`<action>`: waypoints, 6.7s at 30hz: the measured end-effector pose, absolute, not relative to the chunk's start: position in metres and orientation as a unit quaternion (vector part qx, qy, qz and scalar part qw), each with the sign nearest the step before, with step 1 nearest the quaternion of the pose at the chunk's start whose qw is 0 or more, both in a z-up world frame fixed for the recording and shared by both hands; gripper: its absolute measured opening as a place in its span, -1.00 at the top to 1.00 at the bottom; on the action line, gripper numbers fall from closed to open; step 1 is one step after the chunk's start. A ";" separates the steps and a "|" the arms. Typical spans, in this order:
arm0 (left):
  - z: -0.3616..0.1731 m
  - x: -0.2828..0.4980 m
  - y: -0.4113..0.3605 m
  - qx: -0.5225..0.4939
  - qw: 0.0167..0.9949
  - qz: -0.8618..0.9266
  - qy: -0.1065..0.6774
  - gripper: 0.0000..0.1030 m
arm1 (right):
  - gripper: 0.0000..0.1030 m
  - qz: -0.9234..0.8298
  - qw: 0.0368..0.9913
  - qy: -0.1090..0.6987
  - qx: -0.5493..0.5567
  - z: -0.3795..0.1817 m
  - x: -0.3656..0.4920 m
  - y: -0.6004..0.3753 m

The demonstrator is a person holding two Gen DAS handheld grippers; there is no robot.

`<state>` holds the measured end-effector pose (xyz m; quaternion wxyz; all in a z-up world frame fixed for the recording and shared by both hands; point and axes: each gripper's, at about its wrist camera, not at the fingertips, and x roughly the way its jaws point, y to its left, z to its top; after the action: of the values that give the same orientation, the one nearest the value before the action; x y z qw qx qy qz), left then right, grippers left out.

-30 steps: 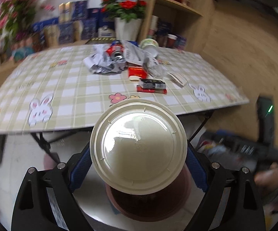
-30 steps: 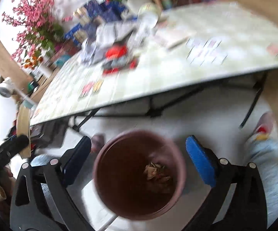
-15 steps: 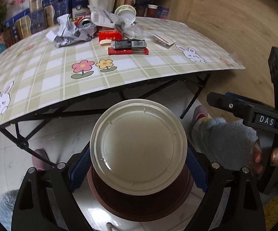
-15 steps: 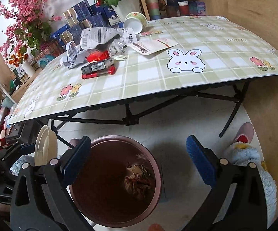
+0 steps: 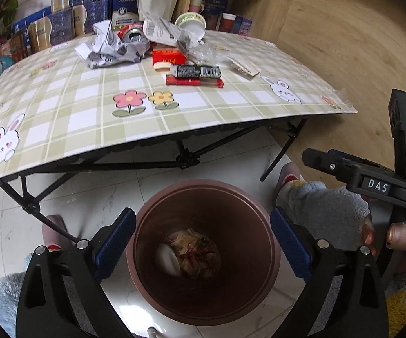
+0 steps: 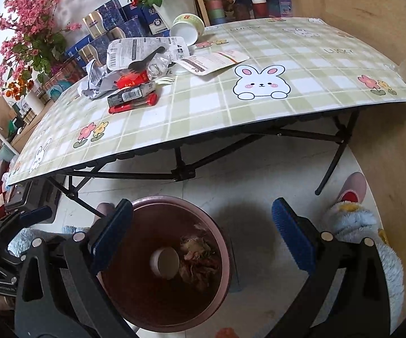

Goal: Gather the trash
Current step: 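Lower the white lid over the bin and open the left gripper, then move both tools from the bin back toward the table, then grasp the black Face tissue pack with the left gripper while the right grasps the rainbow-printed card, then carry the rainbow card into the bin with the right gripper while the left holds the tissue pack, then open the left gripper to drop the Face tissue pack into the bin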

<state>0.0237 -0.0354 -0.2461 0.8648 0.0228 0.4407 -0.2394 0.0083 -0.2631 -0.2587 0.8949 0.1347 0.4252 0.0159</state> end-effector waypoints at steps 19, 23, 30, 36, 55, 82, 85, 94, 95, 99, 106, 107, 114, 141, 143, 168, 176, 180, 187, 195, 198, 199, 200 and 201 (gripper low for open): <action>-0.228 0.026 -0.001 -0.019 0.905 -0.145 0.399 -0.82 | -0.89 0.021 0.895 0.413 0.165 -0.253 0.007 -0.271; -0.229 0.027 -0.001 -0.018 0.905 -0.141 0.401 -0.82 | -0.89 0.022 0.895 0.408 0.180 -0.254 0.008 -0.276; -0.231 0.028 -0.007 -0.008 0.904 -0.141 0.404 -0.82 | -0.89 0.032 0.893 0.413 0.177 -0.254 0.011 -0.275; -0.224 0.032 -0.008 0.002 0.904 -0.143 0.402 -0.82 | -0.89 0.028 0.896 0.419 0.142 -0.246 0.019 -0.275; -0.202 0.177 -0.131 0.047 0.875 -0.167 0.452 -0.82 | -0.89 -0.004 0.908 0.410 0.082 -0.221 0.080 -0.328; -0.187 0.199 -0.070 -0.051 0.886 -0.158 0.433 -0.27 | -0.52 0.070 0.881 0.448 -0.135 -0.241 0.220 -0.249; -0.180 0.187 -0.055 -0.051 0.890 -0.162 0.423 -0.27 | -0.45 0.075 0.880 0.442 -0.157 -0.245 0.227 -0.246; -0.175 0.152 -0.019 -0.062 0.897 -0.165 0.405 -0.27 | 0.49 0.094 0.902 0.416 -0.056 -0.210 0.214 -0.276; -0.175 0.148 -0.017 -0.066 0.897 -0.168 0.404 -0.27 | 0.55 0.096 0.908 0.405 -0.036 -0.202 0.208 -0.281; -0.177 0.135 -0.012 -0.076 0.895 -0.173 0.405 -0.27 | 0.66 0.086 0.924 0.367 0.067 -0.177 0.186 -0.311; -0.179 0.122 -0.012 -0.079 0.892 -0.178 0.407 -0.27 | 0.69 0.033 0.921 0.341 0.186 -0.172 0.157 -0.355; -0.179 0.121 -0.012 -0.080 0.892 -0.179 0.408 -0.27 | 0.69 0.034 0.920 0.338 0.195 -0.174 0.152 -0.357; -0.186 0.113 -0.013 -0.084 0.887 -0.181 0.417 -0.27 | 0.68 0.023 0.923 0.355 0.146 -0.177 0.141 -0.347; -0.176 0.071 0.013 -0.092 0.894 -0.167 0.405 -0.27 | 0.70 0.103 0.915 0.332 0.205 -0.163 0.099 -0.320; -0.174 0.061 0.017 -0.091 0.896 -0.165 0.401 -0.27 | 0.70 0.130 0.911 0.333 0.205 -0.161 0.089 -0.311; -0.172 0.013 0.042 -0.098 0.904 -0.147 0.390 -0.27 | 0.70 0.228 0.771 0.579 0.134 -0.295 0.052 -0.190; -0.179 0.016 0.039 -0.095 0.899 -0.147 0.401 -0.27 | 0.60 0.201 0.748 0.616 0.145 -0.329 0.046 -0.192; -0.181 0.016 0.037 -0.092 0.898 -0.146 0.406 -0.27 | 0.24 0.199 0.755 0.603 0.164 -0.323 0.046 -0.199; -0.189 0.017 0.030 -0.086 0.892 -0.149 0.417 -0.27 | -0.31 0.150 0.826 0.530 0.118 -0.278 0.037 -0.211; -0.210 0.020 0.016 -0.064 0.884 -0.163 0.433 -0.27 | -0.88 0.088 0.904 0.409 0.092 -0.233 0.017 -0.232; -0.224 0.022 0.008 -0.056 0.872 -0.179 0.452 -0.27 | -0.89 0.065 0.912 0.396 0.089 -0.229 0.013 -0.233; -0.228 0.022 0.004 -0.050 0.867 -0.187 0.459 -0.27 | -0.89 0.058 0.914 0.392 0.085 -0.229 0.013 -0.233; -0.232 0.022 0.000 -0.043 0.863 -0.194 0.465 -0.27 | -0.89 0.051 0.916 0.389 0.081 -0.228 0.013 -0.233; -0.236 0.022 -0.004 -0.035 0.859 -0.199 0.471 -0.27 | -0.89 0.045 0.918 0.386 0.079 -0.227 0.013 -0.235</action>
<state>0.0223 -0.0040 -0.2361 0.8586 -0.0350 0.4712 -0.1988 0.0134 -0.2346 -0.2274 0.9178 0.0793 0.3864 0.0454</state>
